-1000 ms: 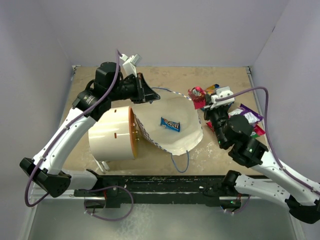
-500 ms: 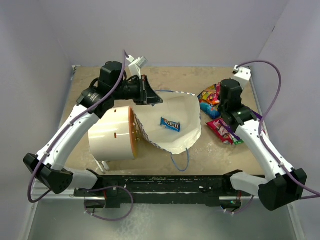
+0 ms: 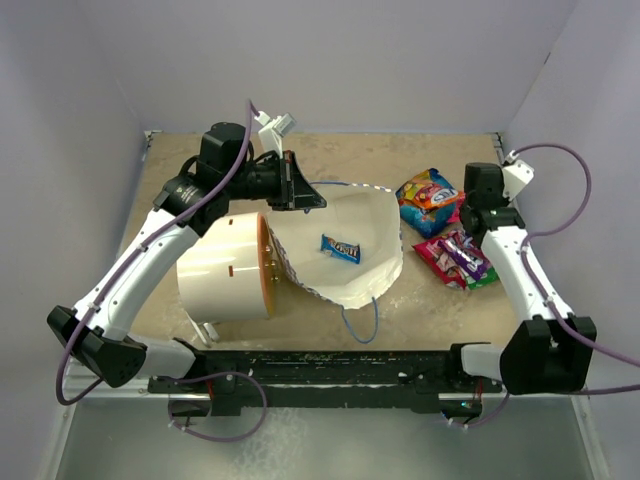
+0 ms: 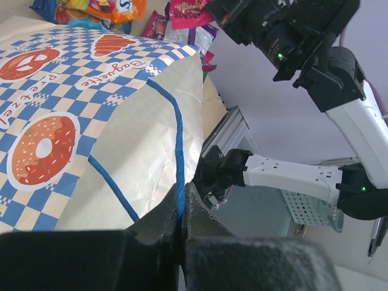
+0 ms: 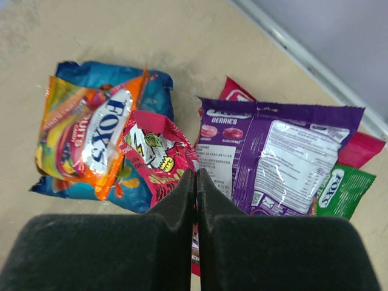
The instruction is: Take the snacks out of the paper bag
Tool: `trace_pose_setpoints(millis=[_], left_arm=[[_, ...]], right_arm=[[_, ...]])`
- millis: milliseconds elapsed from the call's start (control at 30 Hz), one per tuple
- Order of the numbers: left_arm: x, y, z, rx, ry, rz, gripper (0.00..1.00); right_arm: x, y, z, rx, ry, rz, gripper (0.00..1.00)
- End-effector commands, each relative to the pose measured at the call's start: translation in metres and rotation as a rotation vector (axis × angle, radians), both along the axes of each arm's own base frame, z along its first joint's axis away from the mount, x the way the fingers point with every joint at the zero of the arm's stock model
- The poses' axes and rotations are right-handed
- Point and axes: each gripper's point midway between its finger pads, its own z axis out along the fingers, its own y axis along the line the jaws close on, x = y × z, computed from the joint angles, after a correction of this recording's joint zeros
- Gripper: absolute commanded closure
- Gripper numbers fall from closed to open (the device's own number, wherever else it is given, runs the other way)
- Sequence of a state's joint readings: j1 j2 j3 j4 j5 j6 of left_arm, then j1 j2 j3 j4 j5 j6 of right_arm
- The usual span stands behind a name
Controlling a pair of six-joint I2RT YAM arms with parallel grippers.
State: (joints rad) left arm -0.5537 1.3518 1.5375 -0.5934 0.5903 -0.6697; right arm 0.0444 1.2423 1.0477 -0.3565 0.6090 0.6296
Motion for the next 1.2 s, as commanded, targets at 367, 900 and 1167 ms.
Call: trace_pose_setpoints(millis=[367,900,1167], left_arm=[[0.014,-0.004,0.079,-0.138,-0.248,0.009,1.00],[0.011,-0.008,0.062,-0.116,-0.243,-0.041,1.00],[0.042,0.005,0.086,-0.015,-0.319,0.097,1.00]], right_arm=[[0.002,0.008,-0.038,0.083,0.091,-0.013,0.64],[-0.005,0.102,0.060,0.172,-0.042,0.618,0.22],[-0.013,0.142,0.082,0.240,-0.103,0.770,0.19]])
